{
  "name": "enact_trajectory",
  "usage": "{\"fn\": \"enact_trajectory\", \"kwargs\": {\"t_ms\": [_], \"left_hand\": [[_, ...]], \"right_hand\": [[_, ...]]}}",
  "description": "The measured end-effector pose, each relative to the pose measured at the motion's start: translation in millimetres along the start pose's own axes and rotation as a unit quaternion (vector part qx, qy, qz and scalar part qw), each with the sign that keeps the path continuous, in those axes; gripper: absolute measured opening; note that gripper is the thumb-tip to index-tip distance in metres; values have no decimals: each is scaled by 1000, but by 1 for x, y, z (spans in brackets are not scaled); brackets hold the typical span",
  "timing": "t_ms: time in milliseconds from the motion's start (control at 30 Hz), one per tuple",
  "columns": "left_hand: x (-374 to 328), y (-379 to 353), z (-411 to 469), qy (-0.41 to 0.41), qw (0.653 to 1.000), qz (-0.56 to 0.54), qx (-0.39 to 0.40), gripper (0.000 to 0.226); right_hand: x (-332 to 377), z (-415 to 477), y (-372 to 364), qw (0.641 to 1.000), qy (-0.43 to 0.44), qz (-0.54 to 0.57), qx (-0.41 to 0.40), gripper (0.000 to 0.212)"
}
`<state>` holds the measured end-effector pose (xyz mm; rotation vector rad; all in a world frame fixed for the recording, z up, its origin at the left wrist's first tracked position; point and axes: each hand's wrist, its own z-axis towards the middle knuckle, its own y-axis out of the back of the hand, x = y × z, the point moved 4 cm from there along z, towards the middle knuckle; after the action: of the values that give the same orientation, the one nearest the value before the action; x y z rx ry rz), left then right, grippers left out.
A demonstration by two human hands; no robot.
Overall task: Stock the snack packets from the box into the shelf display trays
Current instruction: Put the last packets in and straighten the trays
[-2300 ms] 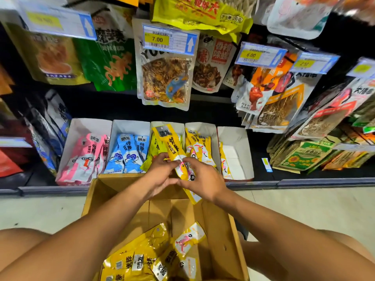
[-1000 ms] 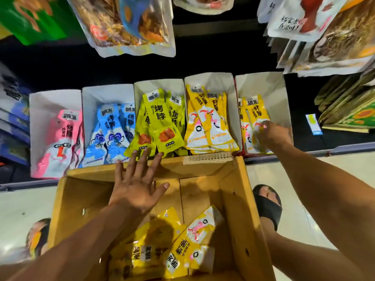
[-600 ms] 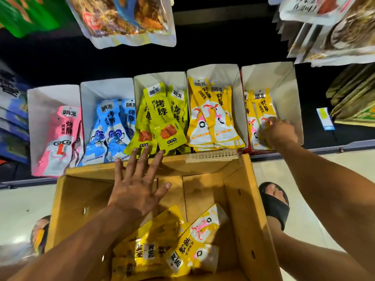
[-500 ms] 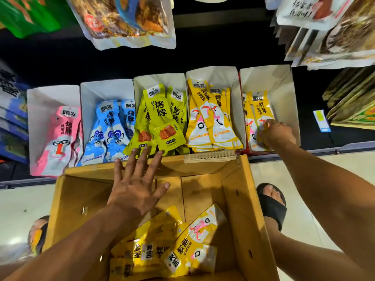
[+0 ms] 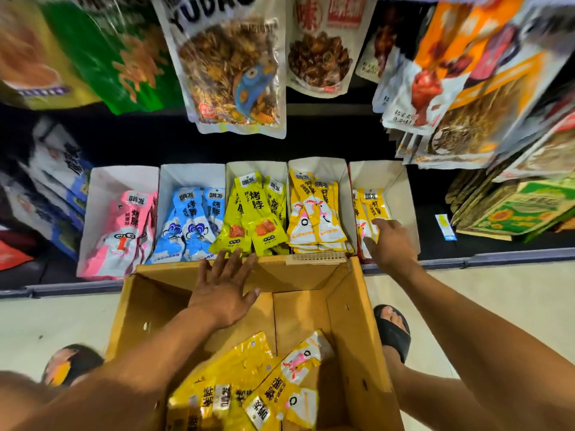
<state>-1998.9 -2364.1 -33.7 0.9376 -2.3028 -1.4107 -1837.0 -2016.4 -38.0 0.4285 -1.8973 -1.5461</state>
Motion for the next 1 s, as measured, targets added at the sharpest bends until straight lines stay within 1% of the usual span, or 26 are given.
{"fn": "enact_trajectory", "kwargs": {"t_ms": [67,200,300,433,567,633,767,800,900,1000], "left_hand": [[0,3,-12,-13,1000,-5,-12,73],[4,11,-42,-24,998,-17,-48,73],[8,10,-70,-33,995,-20,-90,73],[21,-6,-110,-18,997,1,-81,83],[38,-52,-153,52,994,-41,-83,70],[41,-84,-179,75,994,-53,-56,70],[43,-132,-216,86,993,-83,0,95],[44,-139,-220,91,992,-92,5,94],[48,-149,-225,113,986,-124,10,74],[49,-149,-223,119,983,-141,3,68]], "right_hand": [[16,-24,14,1000,18,12,-15,54],[46,-74,29,998,61,31,-10,53],[66,-109,27,995,94,16,14,55],[90,-152,14,992,117,11,40,57],[108,-195,-19,986,140,6,86,48],[112,-217,-39,984,139,12,114,45],[107,-251,-85,971,146,-8,190,51],[105,-257,-94,967,146,-19,208,52],[100,-267,-120,956,137,-52,252,54],[99,-271,-142,943,147,-87,287,55]]}}
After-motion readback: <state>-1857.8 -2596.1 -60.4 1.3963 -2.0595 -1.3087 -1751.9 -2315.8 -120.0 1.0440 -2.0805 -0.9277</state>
